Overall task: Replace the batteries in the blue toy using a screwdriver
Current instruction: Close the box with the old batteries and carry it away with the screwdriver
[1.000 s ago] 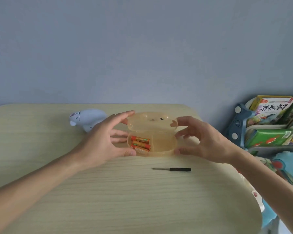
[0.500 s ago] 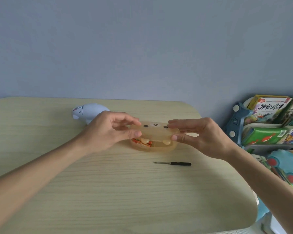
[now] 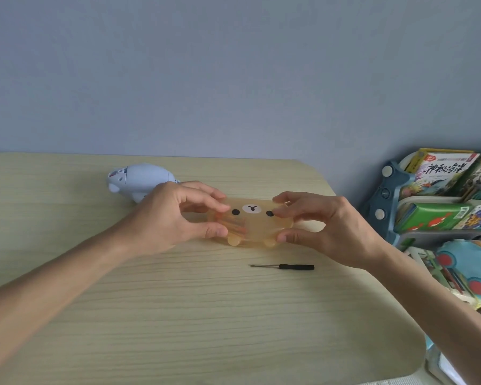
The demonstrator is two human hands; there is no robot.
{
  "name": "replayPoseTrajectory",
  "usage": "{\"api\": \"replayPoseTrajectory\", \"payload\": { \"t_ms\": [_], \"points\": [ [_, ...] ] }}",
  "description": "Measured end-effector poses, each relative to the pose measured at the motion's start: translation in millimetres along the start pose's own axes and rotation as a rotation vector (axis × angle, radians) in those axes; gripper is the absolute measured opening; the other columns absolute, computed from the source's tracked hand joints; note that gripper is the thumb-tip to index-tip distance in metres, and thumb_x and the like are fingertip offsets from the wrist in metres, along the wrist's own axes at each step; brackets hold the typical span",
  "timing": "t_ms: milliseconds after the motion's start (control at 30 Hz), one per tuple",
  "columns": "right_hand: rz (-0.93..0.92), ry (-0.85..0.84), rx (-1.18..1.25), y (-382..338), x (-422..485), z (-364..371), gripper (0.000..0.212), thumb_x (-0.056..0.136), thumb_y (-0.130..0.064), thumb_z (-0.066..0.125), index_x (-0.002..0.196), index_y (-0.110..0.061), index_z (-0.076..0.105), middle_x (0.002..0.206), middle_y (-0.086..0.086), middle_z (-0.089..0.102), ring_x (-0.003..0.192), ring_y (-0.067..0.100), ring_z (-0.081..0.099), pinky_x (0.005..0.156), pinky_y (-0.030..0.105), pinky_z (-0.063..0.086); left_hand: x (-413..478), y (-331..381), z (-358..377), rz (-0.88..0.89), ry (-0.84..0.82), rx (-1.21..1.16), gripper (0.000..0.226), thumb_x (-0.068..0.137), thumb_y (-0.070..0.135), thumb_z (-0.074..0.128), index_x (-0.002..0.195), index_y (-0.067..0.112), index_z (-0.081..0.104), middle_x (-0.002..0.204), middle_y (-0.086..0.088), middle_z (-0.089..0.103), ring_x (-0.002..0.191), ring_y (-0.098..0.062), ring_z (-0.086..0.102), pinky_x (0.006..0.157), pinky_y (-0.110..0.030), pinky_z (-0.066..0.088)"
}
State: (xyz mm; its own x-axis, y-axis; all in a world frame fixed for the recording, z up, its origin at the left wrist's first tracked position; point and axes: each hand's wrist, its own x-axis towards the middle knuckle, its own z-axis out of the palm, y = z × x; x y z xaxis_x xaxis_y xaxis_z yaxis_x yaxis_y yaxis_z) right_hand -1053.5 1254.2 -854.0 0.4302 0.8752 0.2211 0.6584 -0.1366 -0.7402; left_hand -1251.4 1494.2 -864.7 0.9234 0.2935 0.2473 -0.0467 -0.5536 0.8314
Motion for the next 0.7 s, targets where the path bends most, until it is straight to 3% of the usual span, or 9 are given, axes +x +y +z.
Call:
{"api": "replayPoseTrajectory", "payload": {
  "t_ms": [100, 167, 267, 367, 533, 700],
  "points": [
    [-0.010, -0.011, -0.011, -5.0, -1.3, -1.4, 0.044, 0.069, -0.050, 0.084, 0.112, -0.037, 0.082, 0.135, -0.018, 0.070, 0.110, 0.009, 0.074, 0.103, 0.032, 0.057, 1.0, 2.6, -1.4, 0.001, -0.033, 0.009, 0.039, 0.068, 0.044, 0.092, 0.104, 0.033, 0.081, 0.125, 0.009, 0.073, 0.118, -0.008, 0.073, 0.110, -0.030, 0.055],
    [-0.026, 0.004, -0.018, -10.9, -7.1, -6.9, 0.050, 0.070, -0.049, 0.084, 0.119, -0.039, 0.078, 0.138, -0.018, 0.069, 0.118, 0.002, 0.070, 0.102, 0.026, 0.057, 2.9, 8.1, -1.6, -0.030, -0.071, 0.052, 0.051, 0.067, 0.054, 0.095, 0.110, 0.036, 0.075, 0.126, 0.012, 0.070, 0.122, -0.008, 0.070, 0.110, -0.036, 0.056],
    [-0.050, 0.080, -0.161, -21.7, -25.9, -21.3, 0.047, 0.070, -0.052, 0.085, 0.113, -0.038, 0.076, 0.121, -0.021, 0.074, 0.105, 0.001, 0.072, 0.088, 0.020, 0.058, 10.3, 20.7, 1.5, -0.107, -0.141, 0.167, 0.086, 0.059, 0.068, 0.091, 0.135, 0.042, 0.062, 0.138, 0.023, 0.064, 0.134, 0.004, 0.058, 0.118, -0.034, 0.047],
    [-0.054, 0.066, -0.327, -28.6, -49.7, -26.8, 0.042, 0.073, -0.060, 0.082, 0.105, -0.033, 0.077, 0.103, -0.021, 0.071, 0.093, 0.006, 0.068, 0.075, 0.014, 0.053, 19.9, 34.7, 9.2, -0.157, -0.199, 0.264, 0.104, 0.061, 0.062, 0.094, 0.151, 0.035, 0.051, 0.147, 0.027, 0.057, 0.133, 0.012, 0.052, 0.120, -0.027, 0.041],
    [0.021, -0.072, -0.311, -24.4, -62.8, -1.5, 0.049, 0.076, -0.068, 0.076, 0.115, -0.037, 0.080, 0.107, -0.023, 0.069, 0.097, 0.002, 0.064, 0.079, 0.011, 0.047, 21.3, 37.3, 17.3, -0.167, -0.226, 0.402, 0.094, 0.066, 0.055, 0.097, 0.147, 0.034, 0.055, 0.141, 0.022, 0.059, 0.129, 0.000, 0.058, 0.112, -0.025, 0.047],
    [0.011, -0.017, -0.248, -19.8, -56.4, 10.4, 0.014, 0.084, -0.029, 0.089, 0.097, -0.034, 0.086, 0.092, -0.016, 0.071, 0.083, 0.001, 0.065, 0.070, 0.005, 0.042, 16.3, 33.0, 27.0, -0.162, -0.120, 0.371, 0.075, 0.071, 0.045, 0.094, 0.137, 0.038, 0.058, 0.128, 0.018, 0.064, 0.116, -0.004, 0.062, 0.097, -0.020, 0.051]
  ]
}}
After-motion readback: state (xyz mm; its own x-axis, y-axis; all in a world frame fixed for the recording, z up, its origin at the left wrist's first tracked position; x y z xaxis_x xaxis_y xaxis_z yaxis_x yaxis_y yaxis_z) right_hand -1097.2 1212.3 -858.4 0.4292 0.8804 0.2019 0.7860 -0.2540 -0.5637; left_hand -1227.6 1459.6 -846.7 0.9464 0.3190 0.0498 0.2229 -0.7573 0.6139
